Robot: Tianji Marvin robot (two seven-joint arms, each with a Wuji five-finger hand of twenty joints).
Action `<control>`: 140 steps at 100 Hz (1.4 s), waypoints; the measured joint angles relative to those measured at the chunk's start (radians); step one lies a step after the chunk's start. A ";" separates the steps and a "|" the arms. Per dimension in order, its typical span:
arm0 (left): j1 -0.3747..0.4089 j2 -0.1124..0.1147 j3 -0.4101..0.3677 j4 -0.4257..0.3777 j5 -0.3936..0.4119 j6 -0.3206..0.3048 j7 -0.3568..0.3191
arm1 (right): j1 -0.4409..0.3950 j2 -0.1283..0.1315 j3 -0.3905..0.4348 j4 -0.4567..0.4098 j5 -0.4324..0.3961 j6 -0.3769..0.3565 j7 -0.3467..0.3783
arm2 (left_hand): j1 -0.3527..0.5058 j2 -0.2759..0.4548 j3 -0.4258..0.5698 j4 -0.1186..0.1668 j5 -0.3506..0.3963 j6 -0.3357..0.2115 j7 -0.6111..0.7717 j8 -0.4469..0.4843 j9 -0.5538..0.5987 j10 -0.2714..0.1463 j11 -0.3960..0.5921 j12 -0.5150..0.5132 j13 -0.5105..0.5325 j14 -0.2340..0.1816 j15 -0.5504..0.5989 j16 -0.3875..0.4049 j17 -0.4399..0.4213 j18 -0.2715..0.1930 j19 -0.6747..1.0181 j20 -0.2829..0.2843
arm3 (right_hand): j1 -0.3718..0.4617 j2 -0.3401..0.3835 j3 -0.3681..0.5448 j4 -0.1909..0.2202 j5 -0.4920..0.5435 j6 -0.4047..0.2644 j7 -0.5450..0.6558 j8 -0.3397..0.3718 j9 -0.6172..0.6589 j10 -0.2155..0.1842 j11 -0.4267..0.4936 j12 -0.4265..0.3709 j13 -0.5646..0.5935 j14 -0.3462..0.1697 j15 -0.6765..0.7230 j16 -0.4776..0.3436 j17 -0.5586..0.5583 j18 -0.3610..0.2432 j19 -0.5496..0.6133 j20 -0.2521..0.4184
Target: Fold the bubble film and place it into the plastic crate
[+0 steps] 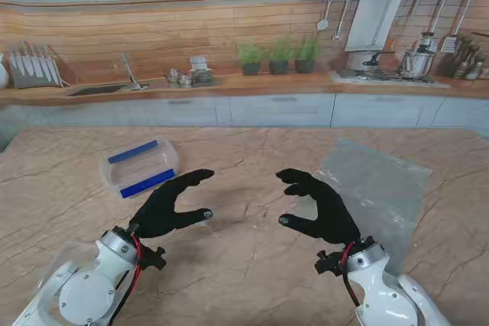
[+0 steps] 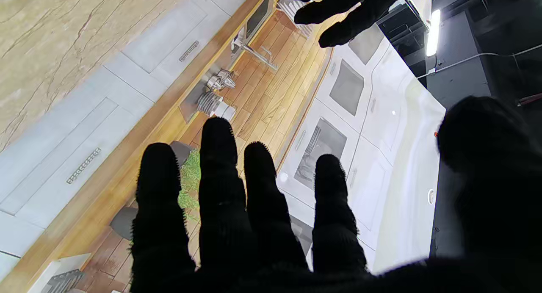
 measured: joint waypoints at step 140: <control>-0.047 -0.003 0.010 0.061 -0.023 0.011 -0.003 | 0.301 0.063 0.026 0.228 -0.451 0.694 0.200 | 0.002 0.015 -0.061 0.000 -0.017 -0.005 -0.002 -0.001 0.000 0.000 0.000 0.000 0.000 0.000 0.000 0.000 0.002 0.000 -0.001 0.005 | -0.062 0.124 -0.020 -0.001 -0.227 -0.147 -0.077 -0.180 -0.318 -0.003 -0.238 -0.184 -0.513 -0.058 -0.246 -0.233 -0.306 -0.078 -0.313 -0.078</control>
